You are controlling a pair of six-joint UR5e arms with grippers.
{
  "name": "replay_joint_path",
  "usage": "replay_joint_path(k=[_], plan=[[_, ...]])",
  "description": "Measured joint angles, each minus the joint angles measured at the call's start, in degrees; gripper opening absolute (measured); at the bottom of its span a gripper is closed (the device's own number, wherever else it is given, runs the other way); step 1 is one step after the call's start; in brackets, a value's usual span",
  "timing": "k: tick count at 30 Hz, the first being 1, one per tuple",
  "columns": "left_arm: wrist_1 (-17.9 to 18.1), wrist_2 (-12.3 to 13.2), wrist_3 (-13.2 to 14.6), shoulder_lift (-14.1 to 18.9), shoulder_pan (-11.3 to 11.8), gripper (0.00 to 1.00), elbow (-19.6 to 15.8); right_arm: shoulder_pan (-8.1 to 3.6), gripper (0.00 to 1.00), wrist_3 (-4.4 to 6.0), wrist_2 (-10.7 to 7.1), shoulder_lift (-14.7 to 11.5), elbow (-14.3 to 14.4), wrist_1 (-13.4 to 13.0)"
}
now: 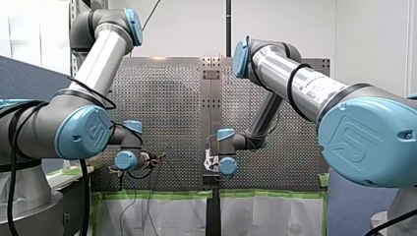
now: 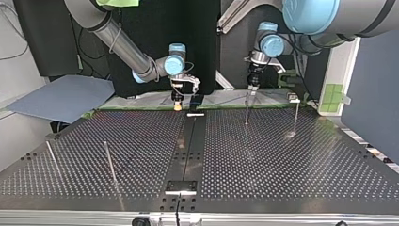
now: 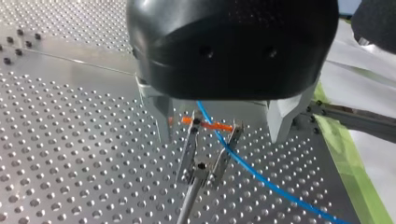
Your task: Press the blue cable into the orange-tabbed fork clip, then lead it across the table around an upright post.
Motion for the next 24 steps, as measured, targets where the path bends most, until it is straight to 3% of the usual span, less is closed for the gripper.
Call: replay_joint_path(k=[24], plan=[[-0.2,-0.9,-0.8,0.0,-0.9,1.0,0.0,-0.04,0.0,0.0,-0.07,0.1,0.0,0.0]])
